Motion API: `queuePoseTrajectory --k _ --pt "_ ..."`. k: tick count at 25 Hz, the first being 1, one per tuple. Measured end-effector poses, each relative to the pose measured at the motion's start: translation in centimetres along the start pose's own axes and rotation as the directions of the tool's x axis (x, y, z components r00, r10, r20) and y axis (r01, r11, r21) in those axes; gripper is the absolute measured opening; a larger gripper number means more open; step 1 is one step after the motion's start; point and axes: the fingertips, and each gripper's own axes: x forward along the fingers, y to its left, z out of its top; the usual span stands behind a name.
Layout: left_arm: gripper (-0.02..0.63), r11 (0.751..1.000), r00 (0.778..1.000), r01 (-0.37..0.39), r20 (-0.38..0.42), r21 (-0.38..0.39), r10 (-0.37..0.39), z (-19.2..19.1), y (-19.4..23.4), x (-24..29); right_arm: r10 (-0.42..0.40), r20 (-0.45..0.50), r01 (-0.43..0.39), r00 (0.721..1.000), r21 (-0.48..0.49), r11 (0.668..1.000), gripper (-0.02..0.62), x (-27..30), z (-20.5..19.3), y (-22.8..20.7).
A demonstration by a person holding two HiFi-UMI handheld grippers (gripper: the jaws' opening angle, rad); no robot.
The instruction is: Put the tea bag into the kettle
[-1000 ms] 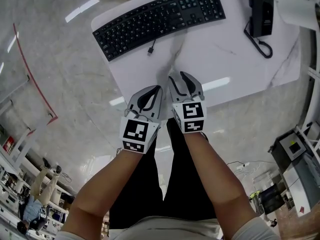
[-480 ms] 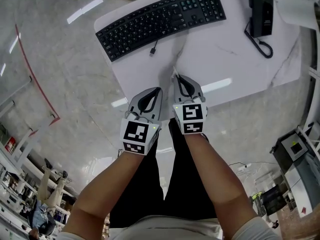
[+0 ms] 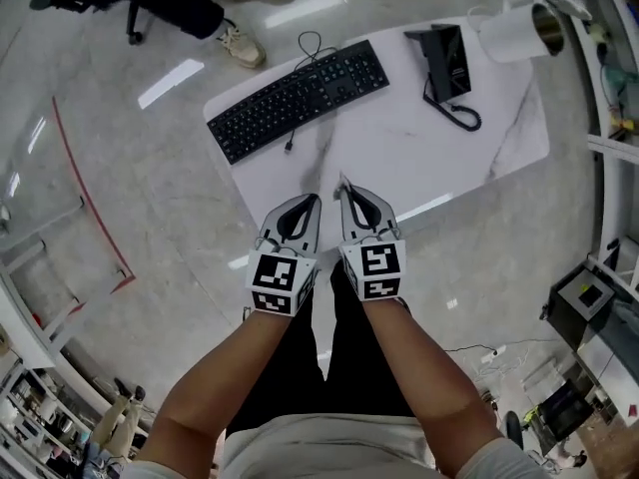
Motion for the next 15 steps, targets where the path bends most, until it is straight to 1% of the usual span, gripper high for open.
queuePoseTrajectory --k 6,10,13,15 --pt "0.008 0.998 0.995 -0.009 0.099 0.066 0.002 8.9 -3.3 -2.3 -0.035 0.142 0.032 0.989 0.025 0.999 0.011 -6.7 8.8 -0.9" --pt "0.008 0.997 0.989 -0.008 0.148 0.073 -0.003 14.7 -6.2 -6.3 -0.027 0.214 0.024 0.976 0.019 1.0 0.011 -12.7 14.5 0.2" --pt "0.008 0.993 0.982 0.005 0.189 0.116 -0.027 18.8 -8.6 -9.8 -0.016 0.283 0.016 0.959 0.005 1.0 0.011 -17.2 19.1 1.0" --pt "0.008 0.987 0.971 0.013 0.232 0.161 -0.05 22.0 -10.1 -11.8 -0.022 0.346 0.026 0.938 -0.009 1.0 0.011 -19.9 22.8 1.2"
